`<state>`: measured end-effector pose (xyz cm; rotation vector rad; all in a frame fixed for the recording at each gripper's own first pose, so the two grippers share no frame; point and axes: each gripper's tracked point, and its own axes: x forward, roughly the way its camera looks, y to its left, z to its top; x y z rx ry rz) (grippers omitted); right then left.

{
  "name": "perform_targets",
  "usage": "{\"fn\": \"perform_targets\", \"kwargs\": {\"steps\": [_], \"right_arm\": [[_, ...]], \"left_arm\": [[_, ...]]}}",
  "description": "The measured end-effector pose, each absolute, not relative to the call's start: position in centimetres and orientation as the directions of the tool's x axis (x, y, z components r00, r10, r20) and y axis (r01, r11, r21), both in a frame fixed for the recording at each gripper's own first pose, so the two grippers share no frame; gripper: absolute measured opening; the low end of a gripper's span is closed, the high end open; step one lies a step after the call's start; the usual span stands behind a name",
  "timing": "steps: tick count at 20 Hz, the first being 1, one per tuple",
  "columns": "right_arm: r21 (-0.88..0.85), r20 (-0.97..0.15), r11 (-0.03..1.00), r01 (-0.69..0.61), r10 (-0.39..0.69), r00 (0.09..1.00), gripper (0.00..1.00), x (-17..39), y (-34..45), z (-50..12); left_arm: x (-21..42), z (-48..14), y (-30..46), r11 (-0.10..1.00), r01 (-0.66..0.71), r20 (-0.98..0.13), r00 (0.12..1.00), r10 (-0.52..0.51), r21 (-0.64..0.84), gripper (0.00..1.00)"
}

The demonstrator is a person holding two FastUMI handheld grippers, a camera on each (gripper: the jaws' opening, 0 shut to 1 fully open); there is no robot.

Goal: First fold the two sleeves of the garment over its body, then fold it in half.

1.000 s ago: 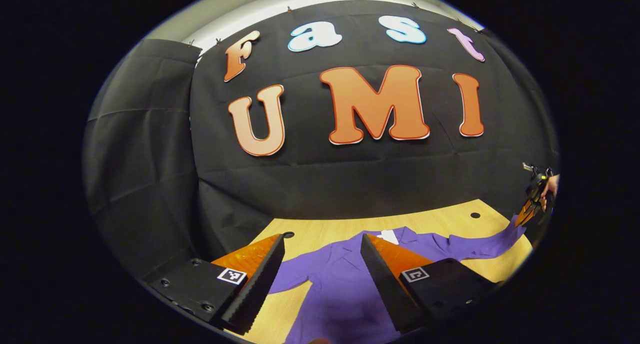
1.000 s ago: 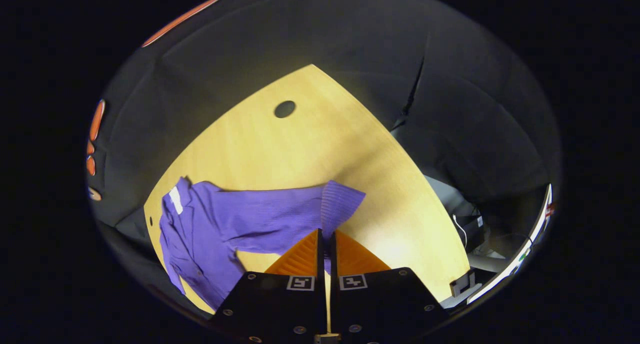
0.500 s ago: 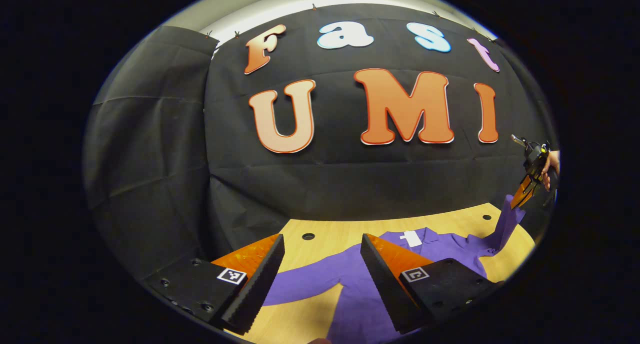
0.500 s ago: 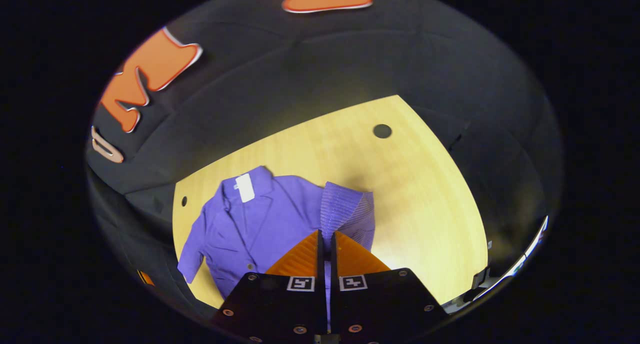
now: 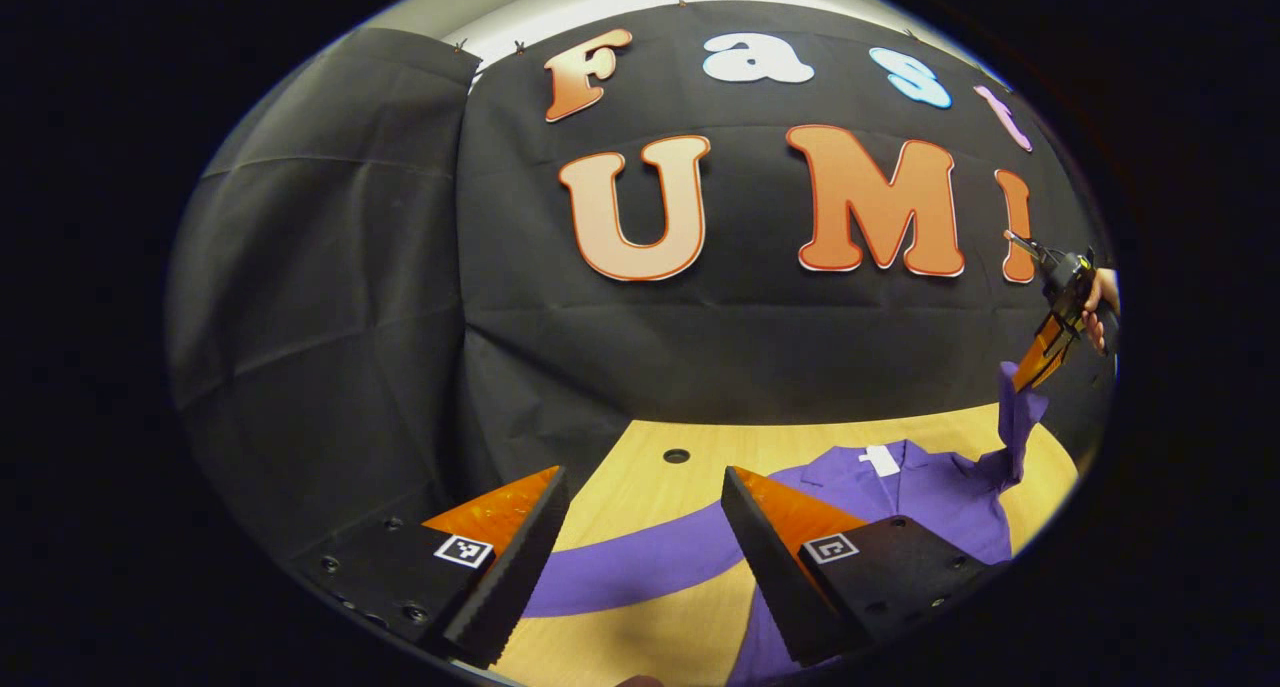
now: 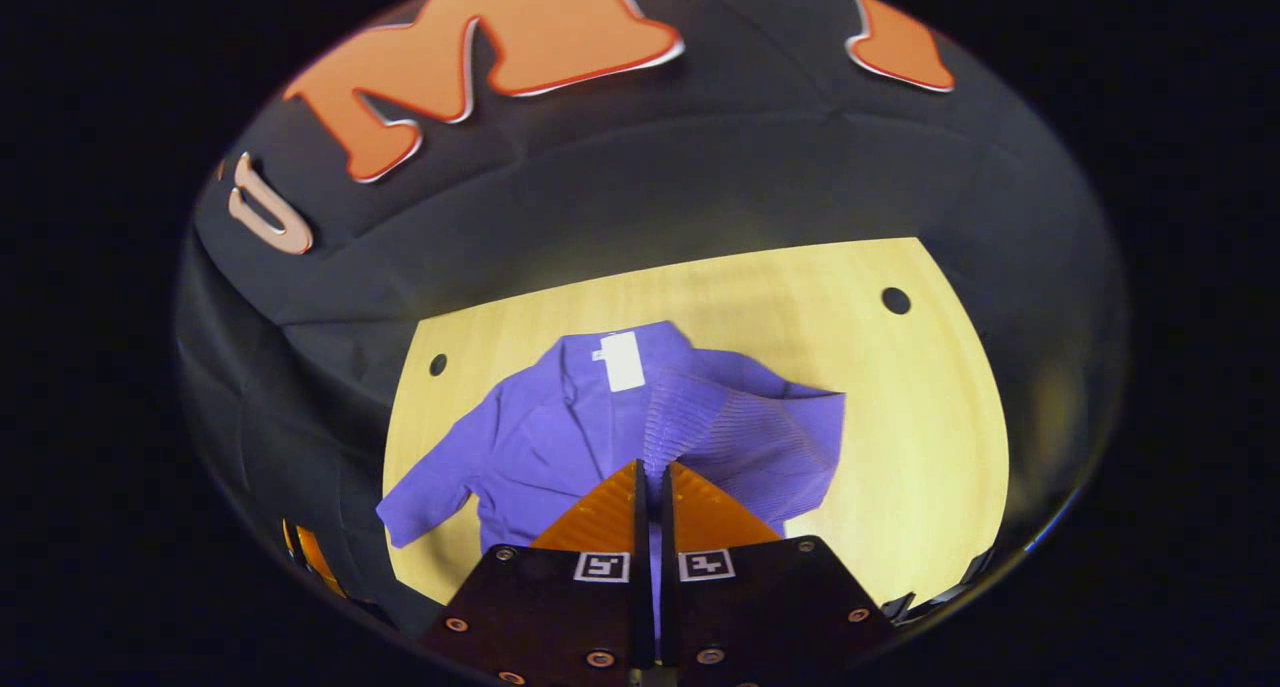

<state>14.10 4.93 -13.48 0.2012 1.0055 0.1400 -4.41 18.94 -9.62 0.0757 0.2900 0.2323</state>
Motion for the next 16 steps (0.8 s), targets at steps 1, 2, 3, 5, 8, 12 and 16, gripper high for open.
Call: {"fn": "perform_targets", "kwargs": {"steps": [1, 2, 3, 5, 8, 12, 16], "right_arm": [[0.233, -0.823, 0.971, -0.042, 0.221, 0.524, 0.04, 14.3, 6.7, -13.6], [0.231, -0.824, 0.971, -0.057, 0.226, 0.519, 0.04, 14.6, 8.2, -13.9], [0.231, -0.825, 0.971, -0.068, 0.232, 0.514, 0.04, 14.6, 9.7, -14.1], [0.238, -0.826, 0.968, -0.083, 0.246, 0.507, 0.04, 14.7, 12.4, -14.6], [0.27, -0.816, 0.958, -0.095, 0.28, 0.506, 0.08, 14.8, 16.0, -14.9], [0.281, -0.776, 0.953, -0.116, 0.297, 0.557, 0.43, 14.5, 16.9, -13.4], [0.328, -0.681, 0.939, -0.104, 0.312, 0.662, 0.69, 14.1, 15.3, -9.8]], "left_arm": [[-4.4, -9.8, 20.0, 0.968, -0.224, -0.279, 0.928, 0.246, 0.111, 0.96], [-4.6, -9.9, 21.0, 0.966, -0.233, -0.285, 0.924, 0.256, 0.114, 0.96], [-4.7, -10.1, 22.0, 0.964, -0.241, -0.288, 0.92, 0.265, 0.117, 0.96], [-5.0, -10.6, 23.9, 0.958, -0.258, -0.301, 0.91, 0.285, 0.124, 0.96], [-4.9, -11.5, 26.3, 0.951, -0.278, -0.331, 0.892, 0.307, 0.132, 0.96], [-4.5, -12.8, 28.6, 0.946, -0.295, -0.37, 0.871, 0.323, 0.133, 0.96], [-3.6, -14.9, 29.7, 0.95, -0.289, -0.437, 0.844, 0.311, 0.118, 0.96]]}}
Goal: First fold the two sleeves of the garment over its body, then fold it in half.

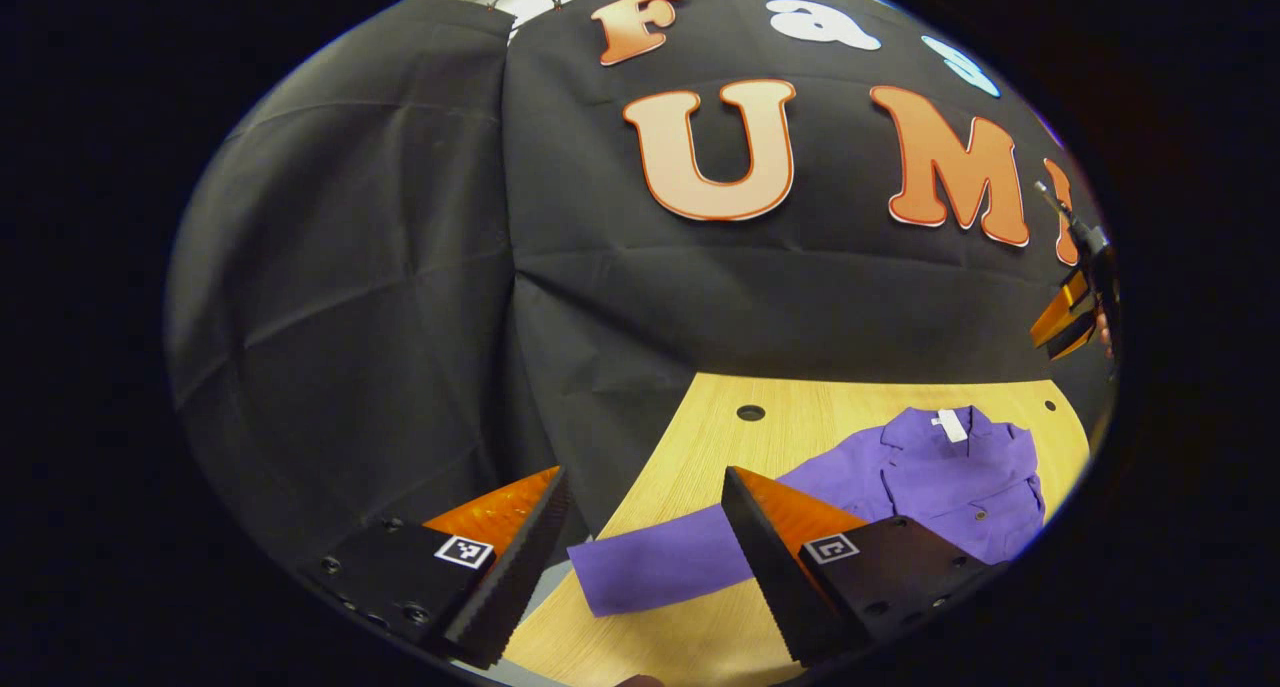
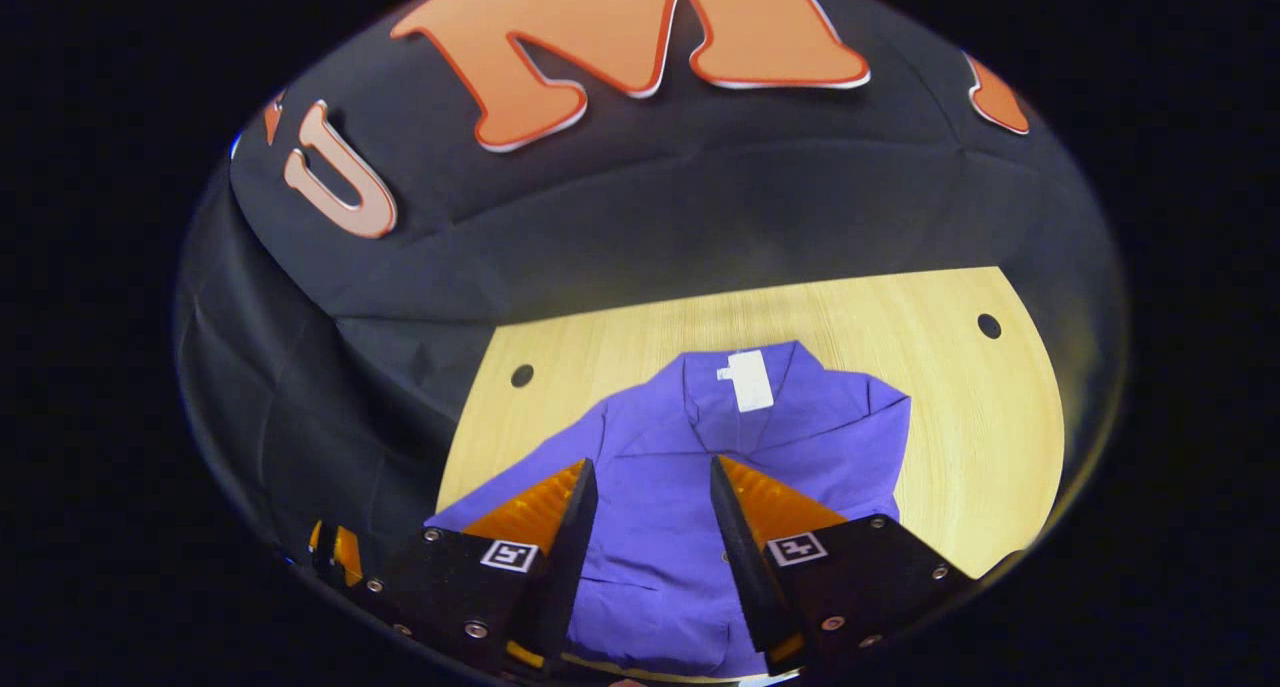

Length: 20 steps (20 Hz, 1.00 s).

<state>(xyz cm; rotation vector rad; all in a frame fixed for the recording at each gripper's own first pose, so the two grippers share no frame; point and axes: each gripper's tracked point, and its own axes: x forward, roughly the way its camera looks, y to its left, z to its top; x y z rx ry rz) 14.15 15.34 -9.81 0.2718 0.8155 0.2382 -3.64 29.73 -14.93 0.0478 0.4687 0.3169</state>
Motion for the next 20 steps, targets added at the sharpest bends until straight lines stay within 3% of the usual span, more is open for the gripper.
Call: {"fn": "perform_targets", "kwargs": {"steps": [3, 7, 15, 16, 17, 18, 20], "right_arm": [[0.318, -0.579, 0.944, -0.084, 0.263, 0.772, 0.85, 13.8, 11.9, -6.0], [0.247, -0.441, 0.968, -0.043, 0.152, 0.885, 0.94, 12.1, 7.4, -1.5], [0.123, -0.22, 0.992, 0.016, 0.011, 0.976, 0.95, 6.8, 0.8, 3.8], [0.101, -0.197, 0.995, 0.022, -0.002, 0.98, 1.0, 6.1, 0.3, 4.2], [0.079, -0.179, 0.997, 0.026, -0.011, 0.984, 0.95, 5.5, -0.1, 4.3], [0.058, -0.163, 0.998, 0.031, -0.021, 0.986, 1.0, 4.6, -0.6, 4.6], [0.031, -0.142, 0.999, 0.044, -0.039, 0.989, 0.95, 3.1, -1.4, 4.4]], "left_arm": [[-3.0, -18.5, 30.4, 0.954, -0.285, -0.553, 0.783, 0.284, 0.087, 0.96], [-3.2, -22.8, 31.1, 0.953, -0.302, -0.697, 0.678, 0.232, 0.024, 0.97], [-5.1, -30.5, 32.1, 0.912, -0.408, -0.913, 0.387, 0.126, -0.047, 0.99], [-5.3, -31.2, 32.3, 0.907, -0.417, -0.93, 0.352, 0.107, -0.053, 0.99], [-5.6, -32.0, 32.5, 0.903, -0.425, -0.941, 0.326, 0.087, -0.064, 0.98], [-5.9, -32.5, 32.7, 0.899, -0.432, -0.952, 0.298, 0.064, -0.075, 0.98], [-6.3, -33.7, 33.1, 0.889, -0.448, -0.968, 0.248, 0.024, -0.093, 0.98]]}}
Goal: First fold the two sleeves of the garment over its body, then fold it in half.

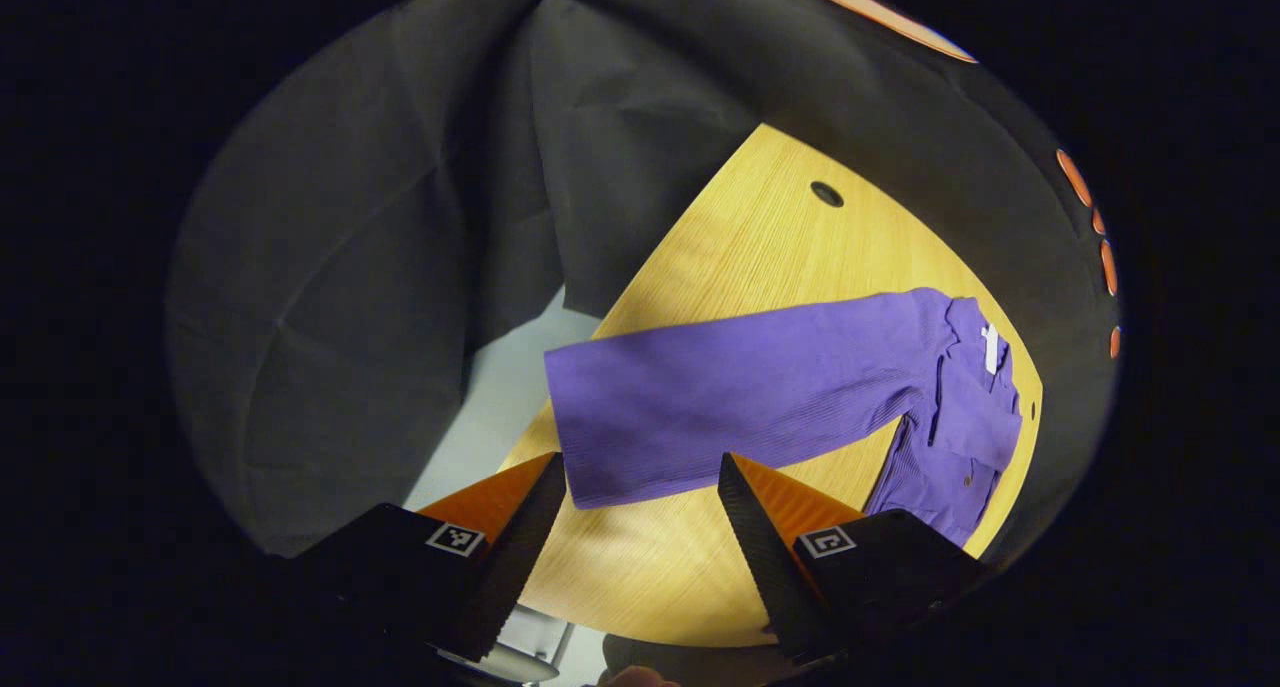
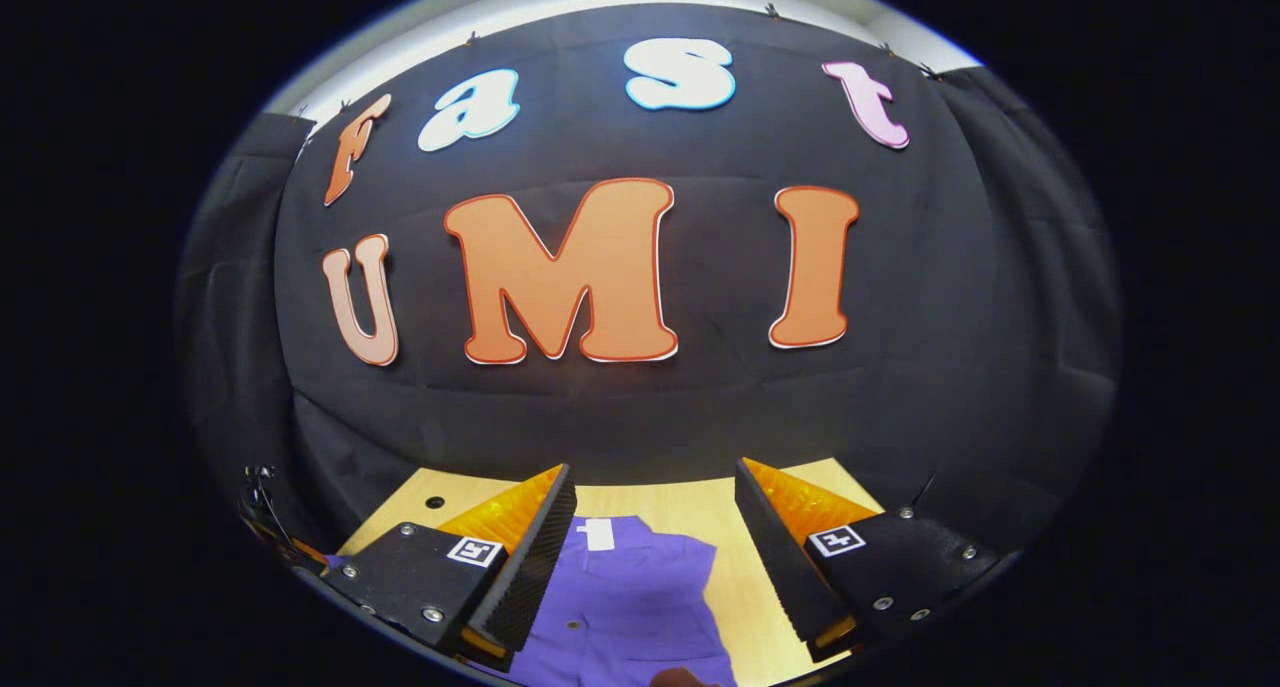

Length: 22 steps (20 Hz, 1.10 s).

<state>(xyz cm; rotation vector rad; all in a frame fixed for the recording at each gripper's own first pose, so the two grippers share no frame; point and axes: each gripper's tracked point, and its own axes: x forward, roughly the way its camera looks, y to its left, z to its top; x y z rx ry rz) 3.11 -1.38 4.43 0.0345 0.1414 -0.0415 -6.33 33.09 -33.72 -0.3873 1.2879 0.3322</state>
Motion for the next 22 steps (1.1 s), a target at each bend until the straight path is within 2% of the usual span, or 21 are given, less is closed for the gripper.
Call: {"fn": "perform_targets", "kwargs": {"steps": [1, 2, 3, 9, 11, 13, 17, 18, 20, 21, 22], "right_arm": [[0.024, -0.137, 0.998, 0.049, -0.045, 0.989, 0.95, 2.6, -1.6, 4.1], [0.021, -0.136, 0.998, 0.054, -0.051, 0.989, 1.0, 2.1, -1.8, 3.8], [0.021, -0.134, 0.998, 0.059, -0.056, 0.989, 0.95, 1.7, -1.9, 3.6], [-0.018, -0.141, 0.995, 0.094, -0.096, 0.985, 0.95, 0.0, -3.4, 2.3], [-0.042, -0.139, 0.994, 0.098, -0.103, 0.985, 0.95, -0.3, -3.8, 2.3], [-0.051, -0.158, 0.994, 0.092, -0.099, 0.983, 0.95, -0.2, -4.1, 1.6], [-0.028, -0.185, 0.997, 0.077, -0.081, 0.979, 0.95, 0.7, -4.5, 0.6], [-0.025, -0.185, 0.997, 0.071, -0.074, 0.98, 0.95, 0.9, -4.6, 0.5], [-0.031, -0.189, 0.998, 0.057, -0.062, 0.98, 0.95, 1.3, -5.0, 0.2], [-0.036, -0.191, 0.998, 0.054, -0.06, 0.98, 1.0, 1.5, -5.4, 0.1], [-0.039, -0.195, 0.998, 0.051, -0.058, 0.979, 1.0, 1.7, -5.7, 0.0]], "left_arm": [[-6.3, -34.5, 33.1, 0.884, -0.457, -0.974, 0.226, 0.006, -0.101, 0.99], [-6.4, -35.2, 33.4, 0.877, -0.469, -0.979, 0.203, -0.004, -0.101, 0.98], [-6.5, -36.0, 33.9, 0.871, -0.481, -0.983, 0.181, -0.01, -0.097, 0.98], [-6.4, -39.9, 35.1, 0.851, -0.521, -0.997, 0.075, -0.025, -0.06, 0.96], [-6.5, -40.3, 35.3, 0.842, -0.538, -0.999, 0.042, -0.014, -0.035, 0.93], [-6.2, -40.4, 35.8, 0.854, -0.521, -0.999, 0.021, 0.027, 0.012, 0.83], [-5.4, -40.8, 35.0, 0.837, -0.547, -0.999, -0.002, 0.032, 0.028, 0.21], [-5.4, -40.3, 34.6, 0.835, -0.55, -1.0, 0.003, 0.023, 0.018, 0.1], [-4.7, -39.5, 33.3, 0.843, -0.538, -0.999, 0.034, 0.0, -0.019, 0.06], [-4.6, -38.7, 33.3, 0.852, -0.523, -0.999, 0.052, 0.011, -0.018, 0.06], [-4.1, -37.5, 33.0, 0.867, -0.498, -0.997, 0.075, 0.018, -0.022, 0.05]]}}
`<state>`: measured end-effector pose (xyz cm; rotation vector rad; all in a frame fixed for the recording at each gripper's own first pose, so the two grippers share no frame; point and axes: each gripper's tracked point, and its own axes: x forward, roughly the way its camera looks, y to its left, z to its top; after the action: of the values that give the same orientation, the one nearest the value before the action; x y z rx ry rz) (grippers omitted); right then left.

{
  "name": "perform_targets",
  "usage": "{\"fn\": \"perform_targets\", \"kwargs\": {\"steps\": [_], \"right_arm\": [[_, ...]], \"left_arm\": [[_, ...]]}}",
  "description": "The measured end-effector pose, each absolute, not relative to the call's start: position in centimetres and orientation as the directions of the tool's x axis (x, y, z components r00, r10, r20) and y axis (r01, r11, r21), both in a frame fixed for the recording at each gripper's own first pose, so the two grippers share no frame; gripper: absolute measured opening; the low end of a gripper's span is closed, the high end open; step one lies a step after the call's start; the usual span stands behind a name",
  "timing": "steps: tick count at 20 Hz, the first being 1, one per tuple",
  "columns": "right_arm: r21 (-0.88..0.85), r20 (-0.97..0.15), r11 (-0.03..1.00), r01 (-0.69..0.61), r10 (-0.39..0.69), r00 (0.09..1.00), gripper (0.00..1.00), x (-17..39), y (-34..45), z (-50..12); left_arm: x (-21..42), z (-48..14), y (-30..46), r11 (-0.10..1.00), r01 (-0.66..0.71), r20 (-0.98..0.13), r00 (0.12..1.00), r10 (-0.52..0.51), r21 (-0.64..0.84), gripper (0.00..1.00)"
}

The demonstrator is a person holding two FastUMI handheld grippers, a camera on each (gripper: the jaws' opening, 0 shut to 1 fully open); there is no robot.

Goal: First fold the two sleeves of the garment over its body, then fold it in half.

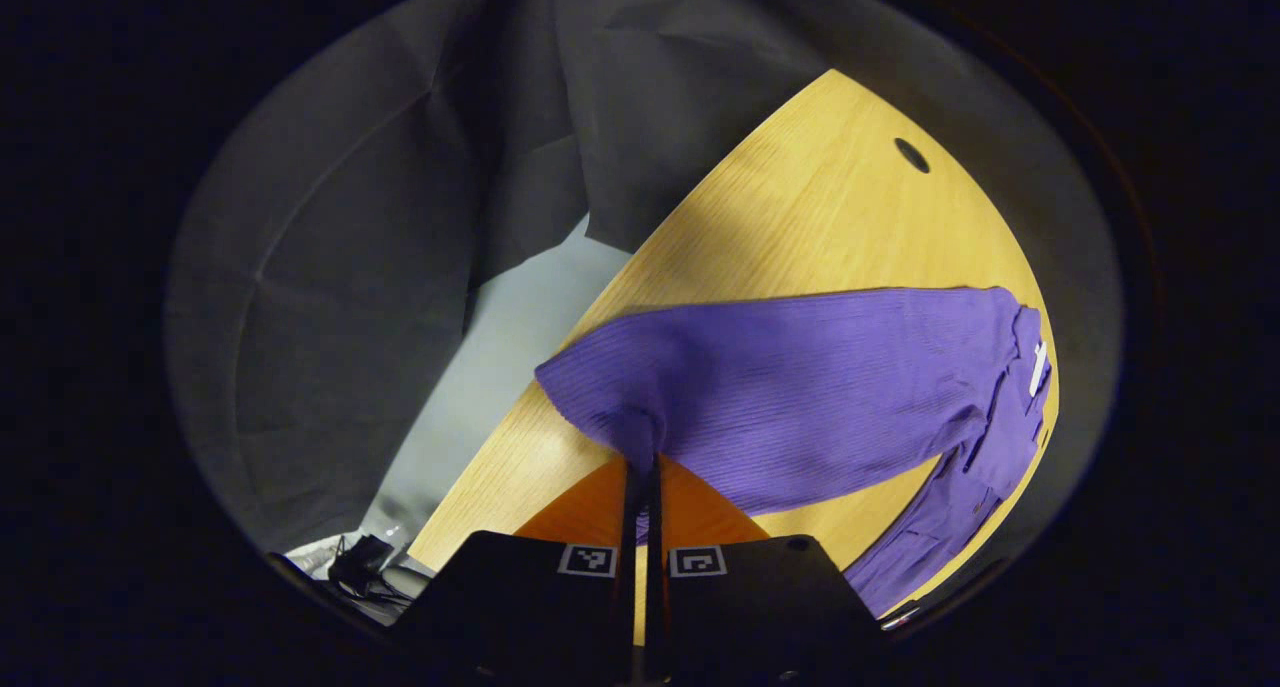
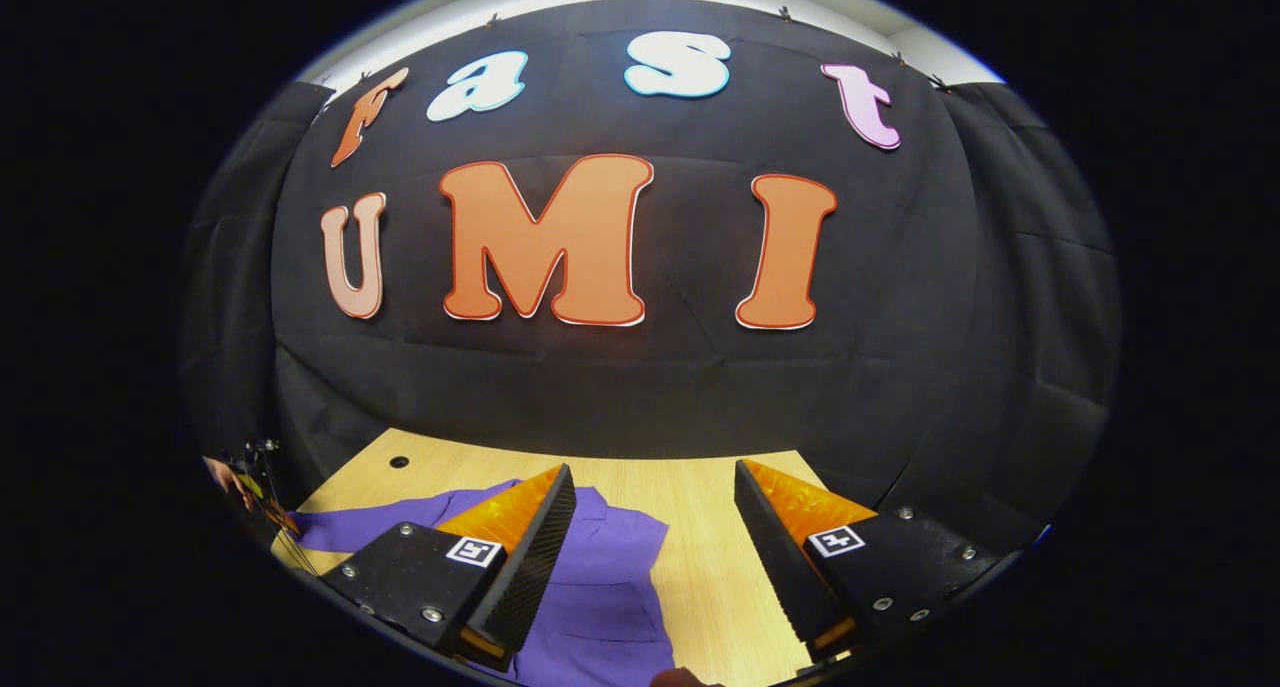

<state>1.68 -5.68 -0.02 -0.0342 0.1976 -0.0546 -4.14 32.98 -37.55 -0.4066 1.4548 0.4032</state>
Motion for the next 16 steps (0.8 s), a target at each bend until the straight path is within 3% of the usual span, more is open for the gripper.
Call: {"fn": "perform_targets", "kwargs": {"steps": [1, 8, 16], "right_arm": [[-0.038, -0.195, 0.998, 0.043, -0.05, 0.979, 0.95, 1.9, -6.0, -0.1], [-0.032, -0.207, 1.0, 0.001, -0.007, 0.978, 0.95, 2.3, -7.8, -1.4], [-0.051, -0.206, 0.999, -0.019, 0.008, 0.979, 0.95, 1.6, -11.8, -3.0]], "left_arm": [[-3.5, -36.2, 32.2, 0.881, -0.472, -0.994, 0.102, 0.022, -0.029, 0.05], [1.3, -27.8, 24.9, 0.956, -0.289, -0.965, 0.263, 0.024, -0.055, 0.04], [6.3, -21.0, 11.3, 0.993, -0.08, -0.937, 0.347, -0.052, -0.085, 0.04]]}}
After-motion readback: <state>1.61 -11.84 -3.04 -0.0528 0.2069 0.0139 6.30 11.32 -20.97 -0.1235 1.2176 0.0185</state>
